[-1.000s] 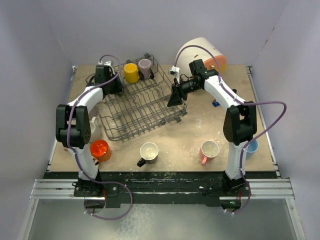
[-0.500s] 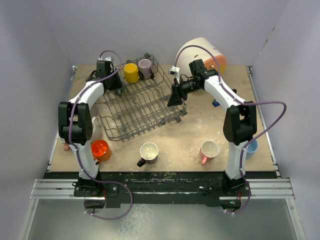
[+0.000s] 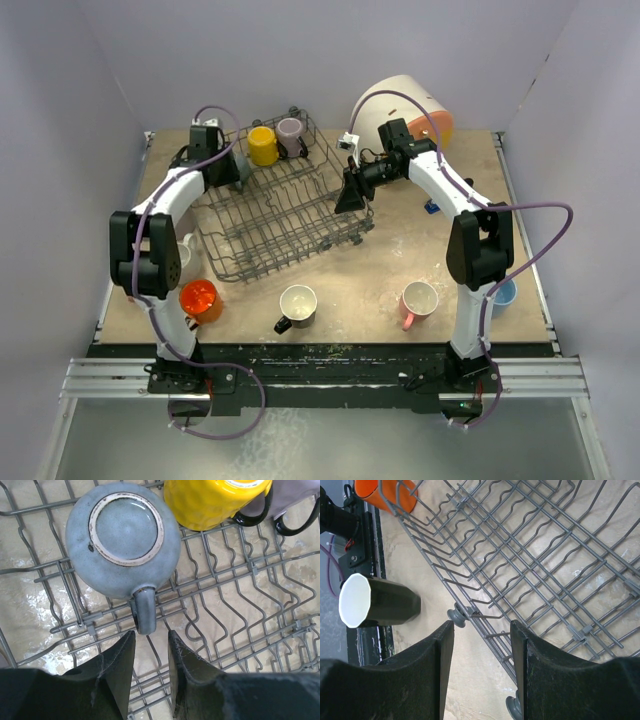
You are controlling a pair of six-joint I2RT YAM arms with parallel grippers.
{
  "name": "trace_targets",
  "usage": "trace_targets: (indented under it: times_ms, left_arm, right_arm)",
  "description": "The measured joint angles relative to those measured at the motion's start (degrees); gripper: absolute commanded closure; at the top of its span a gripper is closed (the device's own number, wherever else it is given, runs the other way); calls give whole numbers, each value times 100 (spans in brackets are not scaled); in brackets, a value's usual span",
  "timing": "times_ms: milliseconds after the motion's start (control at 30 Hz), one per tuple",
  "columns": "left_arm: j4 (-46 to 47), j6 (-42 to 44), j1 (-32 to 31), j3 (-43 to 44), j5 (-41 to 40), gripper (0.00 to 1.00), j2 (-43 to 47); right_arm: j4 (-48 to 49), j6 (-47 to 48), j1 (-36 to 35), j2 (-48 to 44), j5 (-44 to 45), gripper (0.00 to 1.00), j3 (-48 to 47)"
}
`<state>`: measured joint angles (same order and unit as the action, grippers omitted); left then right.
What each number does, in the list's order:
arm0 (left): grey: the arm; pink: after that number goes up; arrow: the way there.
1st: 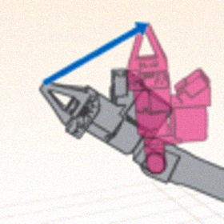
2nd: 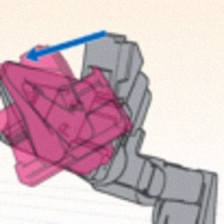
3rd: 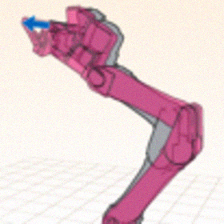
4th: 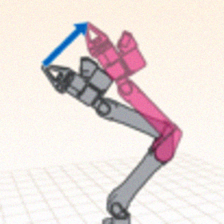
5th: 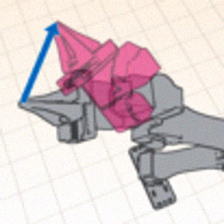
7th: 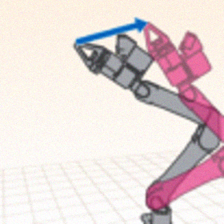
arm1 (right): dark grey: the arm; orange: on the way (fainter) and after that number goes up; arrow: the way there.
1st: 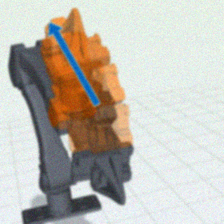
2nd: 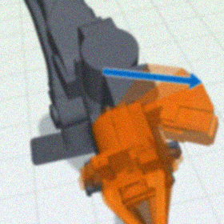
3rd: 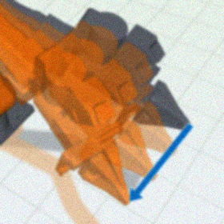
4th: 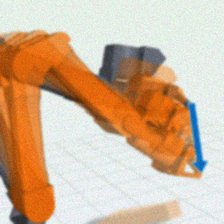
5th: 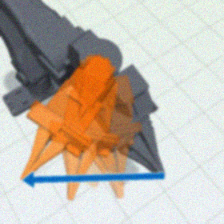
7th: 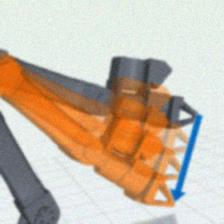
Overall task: Load the cups into the dish rack
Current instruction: Turn the cup upside down in the dish rack.
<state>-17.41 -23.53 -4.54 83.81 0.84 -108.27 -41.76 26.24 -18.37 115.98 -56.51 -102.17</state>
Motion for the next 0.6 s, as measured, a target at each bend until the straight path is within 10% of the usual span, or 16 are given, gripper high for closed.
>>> trace_targets:
  times_ms: [600]
  left_arm:
    - [-424,-345,-68,909,39,92,-1010]
  right_arm:
    - [0,9,0,0,0,48,0]
